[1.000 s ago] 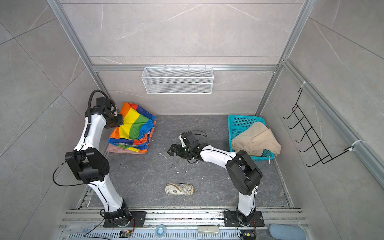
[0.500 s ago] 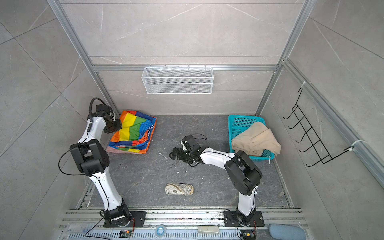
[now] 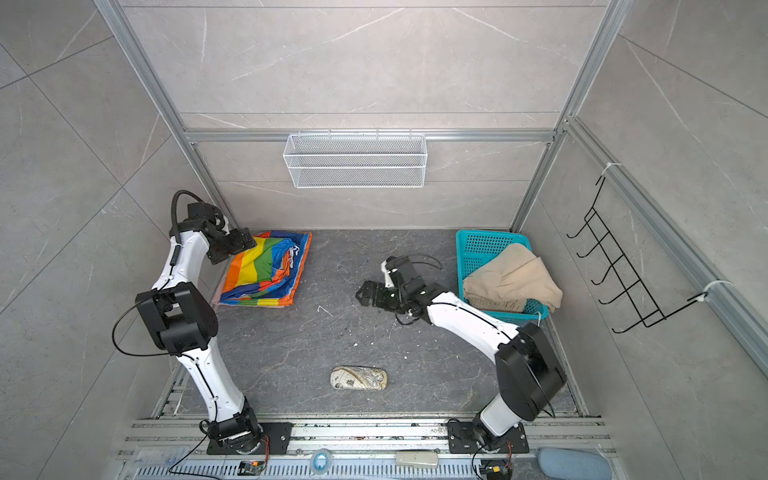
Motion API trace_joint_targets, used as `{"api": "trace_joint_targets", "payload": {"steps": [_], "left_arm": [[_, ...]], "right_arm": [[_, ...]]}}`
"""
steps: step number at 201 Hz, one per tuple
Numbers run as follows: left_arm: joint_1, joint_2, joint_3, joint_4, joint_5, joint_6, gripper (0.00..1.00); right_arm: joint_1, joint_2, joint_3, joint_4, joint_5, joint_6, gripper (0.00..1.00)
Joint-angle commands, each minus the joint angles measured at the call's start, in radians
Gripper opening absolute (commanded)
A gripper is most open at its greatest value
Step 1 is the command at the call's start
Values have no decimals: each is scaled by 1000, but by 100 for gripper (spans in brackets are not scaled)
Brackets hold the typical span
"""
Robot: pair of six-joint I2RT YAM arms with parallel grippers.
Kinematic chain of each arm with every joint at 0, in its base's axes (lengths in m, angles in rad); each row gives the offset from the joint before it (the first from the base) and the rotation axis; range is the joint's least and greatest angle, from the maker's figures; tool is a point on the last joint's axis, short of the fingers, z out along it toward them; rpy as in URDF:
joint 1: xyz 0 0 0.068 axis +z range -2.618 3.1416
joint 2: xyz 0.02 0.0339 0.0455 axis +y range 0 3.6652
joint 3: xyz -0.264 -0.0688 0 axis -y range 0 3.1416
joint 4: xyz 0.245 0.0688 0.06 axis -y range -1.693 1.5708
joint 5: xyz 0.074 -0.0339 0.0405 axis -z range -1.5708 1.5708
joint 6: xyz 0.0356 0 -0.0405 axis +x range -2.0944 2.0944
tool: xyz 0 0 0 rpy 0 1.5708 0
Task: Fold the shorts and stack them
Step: 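Reach the right gripper into the teal basket and grasp the beige shorts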
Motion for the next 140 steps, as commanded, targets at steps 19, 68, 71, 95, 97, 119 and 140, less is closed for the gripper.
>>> {"api": "trace_joint_targets", "payload": {"steps": [19,68,71,95,97,119,140], "left_arm": [[-361,-242,-108,174,-90,99,100],[-777,-229,-165,340,-274,221,100],[-798,-221,-161,346,-286,231,100],[-929,-127,-104,358,-353,298,100],[-938,-118,-97,356,-359,301,100],[-998,-39,-24,337,-371,305,100],[-1027,11,31,328,-371,286,100]], "right_arm": [[-253,-159,44,-285,313,-95,100],[-553,-124,76,-415,477,-21,100],[-572,-117,75,-413,468,-16,100],[-689,-57,58,-381,454,8,99],[-698,-50,58,-379,450,10,100],[-768,22,56,-367,440,39,100],[-804,77,48,-340,444,49,100]]}}
